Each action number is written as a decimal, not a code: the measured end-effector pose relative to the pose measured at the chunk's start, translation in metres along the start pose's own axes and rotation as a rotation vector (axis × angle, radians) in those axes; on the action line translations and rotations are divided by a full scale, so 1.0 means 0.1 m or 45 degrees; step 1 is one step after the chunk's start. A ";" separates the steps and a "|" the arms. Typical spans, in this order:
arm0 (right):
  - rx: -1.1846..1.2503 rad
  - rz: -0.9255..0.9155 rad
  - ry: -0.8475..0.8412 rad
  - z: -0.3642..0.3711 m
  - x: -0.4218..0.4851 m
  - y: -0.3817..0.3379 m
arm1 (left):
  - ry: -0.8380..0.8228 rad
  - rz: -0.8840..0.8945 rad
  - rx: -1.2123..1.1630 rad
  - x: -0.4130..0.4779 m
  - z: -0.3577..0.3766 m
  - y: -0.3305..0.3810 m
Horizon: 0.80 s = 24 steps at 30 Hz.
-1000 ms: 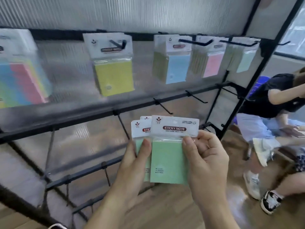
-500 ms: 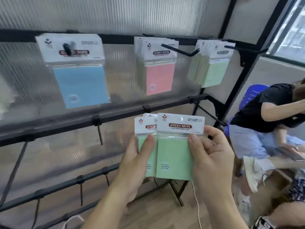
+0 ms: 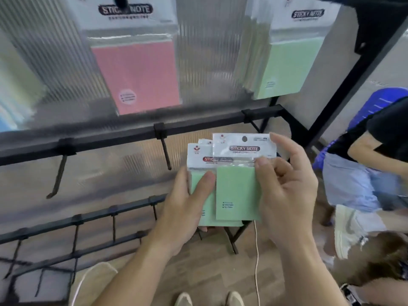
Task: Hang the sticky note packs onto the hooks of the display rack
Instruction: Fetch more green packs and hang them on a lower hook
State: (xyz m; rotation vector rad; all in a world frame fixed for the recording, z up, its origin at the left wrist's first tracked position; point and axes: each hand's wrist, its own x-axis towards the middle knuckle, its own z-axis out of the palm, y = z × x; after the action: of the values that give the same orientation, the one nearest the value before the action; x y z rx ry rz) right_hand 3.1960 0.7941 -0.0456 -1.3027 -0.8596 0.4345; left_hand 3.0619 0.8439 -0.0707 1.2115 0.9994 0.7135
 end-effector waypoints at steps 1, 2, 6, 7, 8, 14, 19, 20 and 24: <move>-0.033 -0.029 -0.020 -0.07 0.05 0.05 | 0.025 -0.002 0.010 0.02 0.06 -0.02; -0.057 -0.039 -0.045 -0.14 0.09 0.10 | 0.048 -0.015 0.009 0.02 0.12 -0.04; -0.089 -0.012 -0.157 -0.38 0.20 0.27 | 0.169 -0.075 -0.013 0.06 0.37 -0.13; -0.084 0.013 -0.171 -0.44 0.22 0.31 | 0.194 -0.091 -0.015 0.08 0.43 -0.17; -0.083 0.035 -0.175 -0.52 0.24 0.36 | 0.214 -0.111 -0.022 0.09 0.49 -0.20; -0.091 -0.009 -0.223 -0.81 0.26 0.54 | 0.324 -0.161 -0.089 0.18 0.75 -0.37; -0.088 -0.116 -0.168 -1.00 0.29 0.63 | 0.399 -0.140 -0.102 0.16 0.86 -0.42; -0.091 -0.115 -0.166 -1.04 0.30 0.66 | 0.408 -0.138 -0.098 0.15 0.87 -0.43; -0.076 -0.129 -0.168 -1.15 0.31 0.76 | 0.420 -0.127 -0.096 0.14 0.90 -0.45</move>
State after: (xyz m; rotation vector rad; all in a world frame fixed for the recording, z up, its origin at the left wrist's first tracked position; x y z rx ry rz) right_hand 3.3167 0.7599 -0.1116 -1.2896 -1.0510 0.4210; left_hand 3.1470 0.8078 -0.1134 0.9893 1.2837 0.8817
